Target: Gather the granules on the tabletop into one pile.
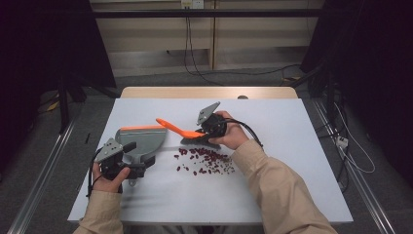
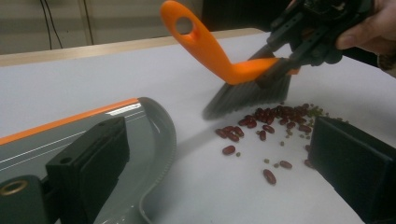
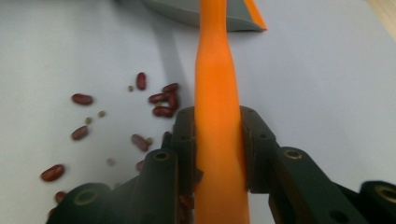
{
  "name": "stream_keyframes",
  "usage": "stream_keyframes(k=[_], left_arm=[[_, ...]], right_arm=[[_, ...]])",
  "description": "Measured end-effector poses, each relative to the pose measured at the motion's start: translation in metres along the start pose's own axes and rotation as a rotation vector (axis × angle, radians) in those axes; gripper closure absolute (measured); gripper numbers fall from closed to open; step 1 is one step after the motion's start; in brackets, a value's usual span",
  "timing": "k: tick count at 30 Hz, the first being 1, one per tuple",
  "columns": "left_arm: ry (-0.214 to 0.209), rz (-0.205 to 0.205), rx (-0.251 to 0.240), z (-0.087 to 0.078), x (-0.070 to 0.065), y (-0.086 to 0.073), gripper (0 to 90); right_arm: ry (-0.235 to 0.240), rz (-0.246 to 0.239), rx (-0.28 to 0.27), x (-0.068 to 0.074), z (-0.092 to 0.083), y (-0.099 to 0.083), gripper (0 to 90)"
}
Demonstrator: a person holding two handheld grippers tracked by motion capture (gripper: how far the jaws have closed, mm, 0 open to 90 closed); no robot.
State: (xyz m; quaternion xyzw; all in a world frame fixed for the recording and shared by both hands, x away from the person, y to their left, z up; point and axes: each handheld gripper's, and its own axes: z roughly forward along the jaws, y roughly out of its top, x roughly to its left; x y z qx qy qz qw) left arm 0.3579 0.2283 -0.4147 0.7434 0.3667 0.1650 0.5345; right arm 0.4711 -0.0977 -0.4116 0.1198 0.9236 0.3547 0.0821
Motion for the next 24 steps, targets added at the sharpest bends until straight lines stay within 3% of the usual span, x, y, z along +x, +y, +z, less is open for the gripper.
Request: stream_keyframes(k=[11,16,19,24], left_arm=[[-0.001,0.002,0.002,0.000,-0.001,0.000,5.1],[-0.001,0.003,0.002,0.000,-0.001,0.000,5.1],[-0.001,0.000,0.004,0.000,0.000,0.000,5.1],[-0.003,0.002,0.006,0.001,-0.001,0.000,5.1]], right_arm=[[0.050,-0.026,-0.026,0.022,-0.012,-0.009,71.1],[0.029,-0.014,-0.064,0.021,-0.018,-0.008,71.1],[-0.009,0.006,-0.097,0.015,-0.023,-0.005,71.1],[-0.044,0.003,-0.088,0.005,-0.014,0.003,71.1]])
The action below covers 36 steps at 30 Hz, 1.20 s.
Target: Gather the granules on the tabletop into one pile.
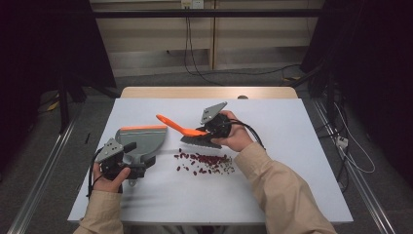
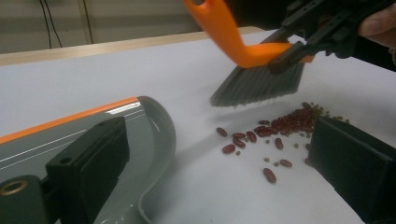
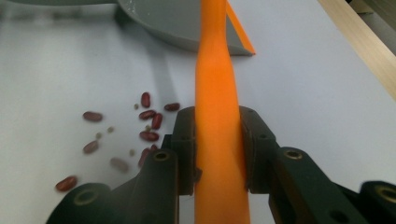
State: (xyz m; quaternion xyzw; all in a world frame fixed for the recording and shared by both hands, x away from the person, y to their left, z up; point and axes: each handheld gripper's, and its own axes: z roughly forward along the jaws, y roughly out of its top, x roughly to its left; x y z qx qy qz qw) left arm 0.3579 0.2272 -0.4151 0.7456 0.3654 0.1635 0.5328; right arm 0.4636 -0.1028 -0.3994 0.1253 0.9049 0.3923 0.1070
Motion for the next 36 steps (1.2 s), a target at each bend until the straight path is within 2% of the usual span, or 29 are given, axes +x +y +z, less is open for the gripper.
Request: stream_keyframes(k=[4,7,8,10,12,14,16,18,20,23,27,29,31,33,36], left_arm=[[0.000,-0.004,0.004,0.000,0.001,0.000,5.1],[0.000,-0.003,0.001,-0.001,0.001,-0.001,5.1],[0.000,-0.001,0.004,-0.001,0.002,-0.001,5.1],[0.000,-0.003,0.006,-0.001,0.002,-0.002,5.1],[0.000,-0.003,0.007,-0.001,0.002,-0.002,5.1],[0.005,0.004,0.009,-0.001,0.002,-0.002,5.1],[0.008,0.006,0.011,-0.001,0.002,-0.002,5.1],[0.006,0.015,0.019,-0.001,0.002,-0.002,5.1],[0.004,0.018,0.019,-0.001,0.001,-0.002,5.1],[0.000,0.014,0.021,0.000,0.001,-0.002,5.1],[0.002,0.010,0.020,0.001,0.001,-0.002,5.1],[0.002,0.014,0.020,0.001,0.001,-0.002,5.1],[0.001,0.021,0.027,0.001,0.001,-0.002,5.1],[-0.001,0.022,0.026,0.001,0.000,-0.002,5.1],[-0.002,0.015,0.019,0.001,-0.001,-0.002,5.1]], right_arm=[[-0.010,-0.008,-0.001,-0.002,0.019,0.007,71.1],[0.042,-0.015,0.018,0.004,0.031,0.008,71.1],[0.064,-0.019,0.008,0.006,0.033,0.009,71.1],[0.063,-0.058,0.037,0.013,0.031,0.011,71.1],[0.088,-0.061,0.047,0.018,0.028,0.012,71.1],[0.091,-0.074,0.053,0.021,0.025,0.011,71.1],[0.090,-0.074,0.051,0.023,0.020,0.009,71.1],[0.063,-0.053,0.035,0.023,0.014,0.007,71.1],[0.052,0.001,-0.009,0.020,0.005,0.005,71.1],[-0.009,0.073,-0.049,0.019,-0.009,0.007,71.1],[-0.054,0.249,-0.125,0.025,-0.021,0.008,71.1],[-0.088,0.328,-0.150,0.031,-0.023,0.008,71.1],[-0.094,0.393,-0.183,0.037,-0.023,0.007,71.1],[-0.121,0.440,-0.188,0.044,-0.021,0.005,71.1],[-0.121,0.512,-0.207,0.052,-0.016,0.002,71.1]])
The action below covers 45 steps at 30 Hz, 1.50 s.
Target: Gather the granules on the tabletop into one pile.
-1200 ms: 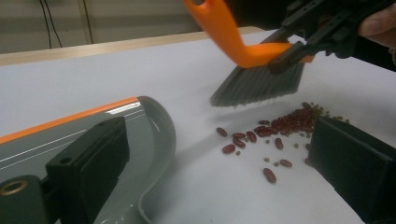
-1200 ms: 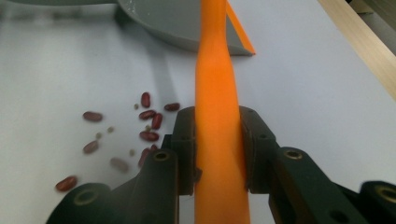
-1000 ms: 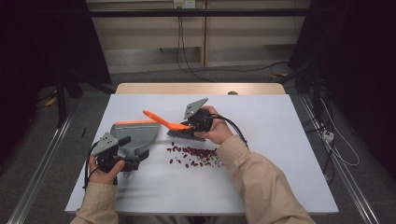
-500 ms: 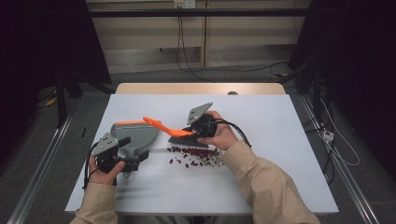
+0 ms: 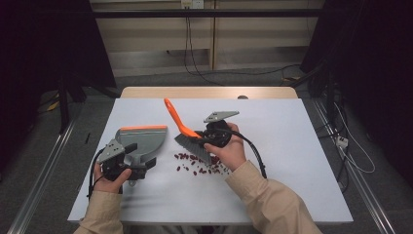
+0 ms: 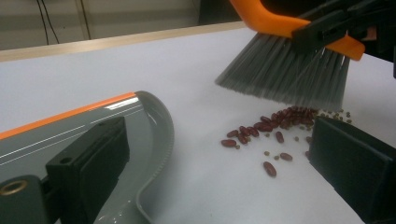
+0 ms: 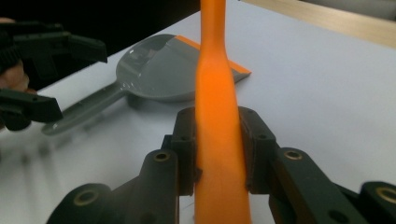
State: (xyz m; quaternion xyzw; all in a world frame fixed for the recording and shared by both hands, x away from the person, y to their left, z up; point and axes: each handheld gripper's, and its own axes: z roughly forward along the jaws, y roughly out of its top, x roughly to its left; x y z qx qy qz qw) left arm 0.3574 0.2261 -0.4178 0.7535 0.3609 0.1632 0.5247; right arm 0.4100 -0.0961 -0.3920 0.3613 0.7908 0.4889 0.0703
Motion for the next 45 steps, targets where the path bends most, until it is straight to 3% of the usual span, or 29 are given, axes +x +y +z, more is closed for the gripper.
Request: stream_keyframes(k=[4,7,11,14,16,22,29,32,35,38,39,45], left_arm=[[0.000,0.003,0.000,0.000,0.000,0.000,5.1],[0.000,0.005,0.003,0.000,0.000,0.000,5.1],[0.005,-0.001,-0.007,-0.001,0.001,0.001,5.1],[0.007,0.003,-0.007,-0.002,0.001,0.001,5.1],[0.006,0.003,-0.007,-0.002,0.001,0.001,5.1],[0.008,0.003,-0.006,-0.003,0.002,0.001,5.1],[0.010,0.007,-0.013,-0.004,0.002,0.002,5.1],[0.014,0.005,-0.014,-0.005,0.003,0.002,5.1],[0.013,0.003,-0.016,-0.005,0.003,0.002,5.1],[0.013,0.006,-0.016,-0.005,0.003,0.002,5.1],[0.014,0.001,-0.020,-0.005,0.003,0.002,5.1],[0.013,0.010,-0.012,-0.005,0.003,0.002,5.1]], right_arm=[[-0.033,0.031,-0.002,0.010,0.004,-0.005,71.1],[-0.015,0.082,-0.024,0.015,0.007,-0.007,71.1],[-0.029,0.074,-0.023,0.024,0.012,-0.005,71.1],[-0.001,0.101,-0.027,0.029,0.017,-0.004,71.1],[-0.010,0.085,-0.024,0.033,0.020,-0.004,71.1],[-0.018,0.099,-0.012,0.040,0.030,-0.006,71.1],[-0.013,0.158,-0.036,0.049,0.036,-0.008,71.1],[-0.018,0.178,-0.031,0.049,0.043,-0.011,71.1],[-0.008,0.252,-0.021,0.046,0.052,-0.017,71.1],[-0.039,0.262,0.013,0.044,0.062,-0.024,71.1],[-0.066,0.261,0.017,0.043,0.062,-0.025,71.0],[-0.103,0.289,0.050,0.034,0.055,-0.027,70.7]])
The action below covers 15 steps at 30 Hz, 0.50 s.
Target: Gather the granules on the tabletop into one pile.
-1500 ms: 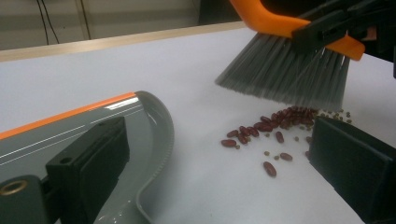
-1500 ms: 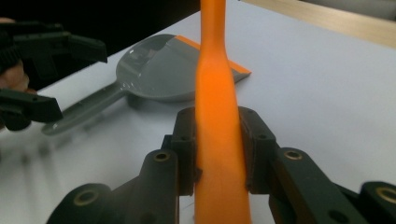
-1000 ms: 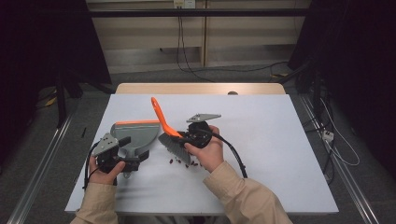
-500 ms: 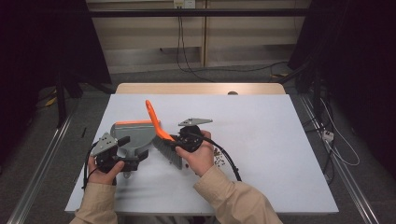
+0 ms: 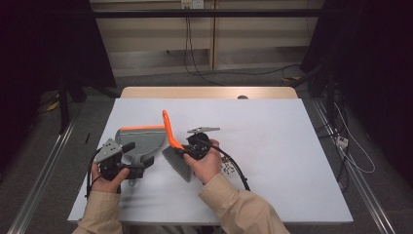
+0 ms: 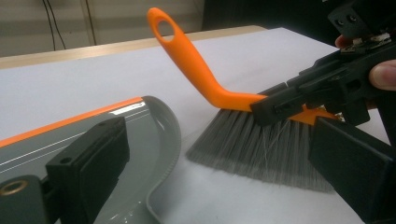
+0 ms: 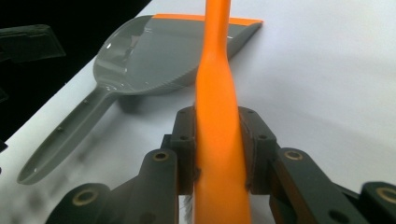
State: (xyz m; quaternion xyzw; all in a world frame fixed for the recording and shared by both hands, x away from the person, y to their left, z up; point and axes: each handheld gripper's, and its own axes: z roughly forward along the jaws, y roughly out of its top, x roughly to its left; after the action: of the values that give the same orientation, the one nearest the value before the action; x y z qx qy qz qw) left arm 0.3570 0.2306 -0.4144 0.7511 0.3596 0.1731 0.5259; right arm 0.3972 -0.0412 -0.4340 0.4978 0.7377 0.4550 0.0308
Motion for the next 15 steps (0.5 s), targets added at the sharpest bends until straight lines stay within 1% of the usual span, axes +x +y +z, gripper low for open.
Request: stream_keyframes(k=[2,3,5,6,7,11,15], left_arm=[[-0.001,0.002,0.002,0.000,0.000,0.000,5.1],[-0.001,-0.006,-0.001,0.001,-0.001,0.000,5.1],[0.000,0.004,0.004,0.001,-0.001,0.000,5.1],[-0.001,-0.002,0.000,0.001,-0.002,0.000,5.1],[-0.001,0.004,0.006,0.001,-0.002,0.000,5.1],[-0.003,0.005,0.007,0.002,-0.002,0.000,5.1],[-0.001,0.009,0.010,0.002,-0.003,0.000,5.1]], right_arm=[[-0.016,0.004,0.002,-0.003,-0.004,-0.001,70.6],[-0.023,0.012,0.003,-0.004,-0.005,-0.002,70.5],[-0.039,0.018,0.004,-0.008,-0.009,-0.003,70.4],[-0.042,0.031,0.006,-0.010,-0.010,-0.003,70.3],[-0.046,0.034,0.006,-0.012,-0.012,-0.004,70.2],[-0.059,0.061,0.007,-0.020,-0.019,-0.006,70.1],[-0.074,0.073,0.009,-0.027,-0.026,-0.008,69.9]])
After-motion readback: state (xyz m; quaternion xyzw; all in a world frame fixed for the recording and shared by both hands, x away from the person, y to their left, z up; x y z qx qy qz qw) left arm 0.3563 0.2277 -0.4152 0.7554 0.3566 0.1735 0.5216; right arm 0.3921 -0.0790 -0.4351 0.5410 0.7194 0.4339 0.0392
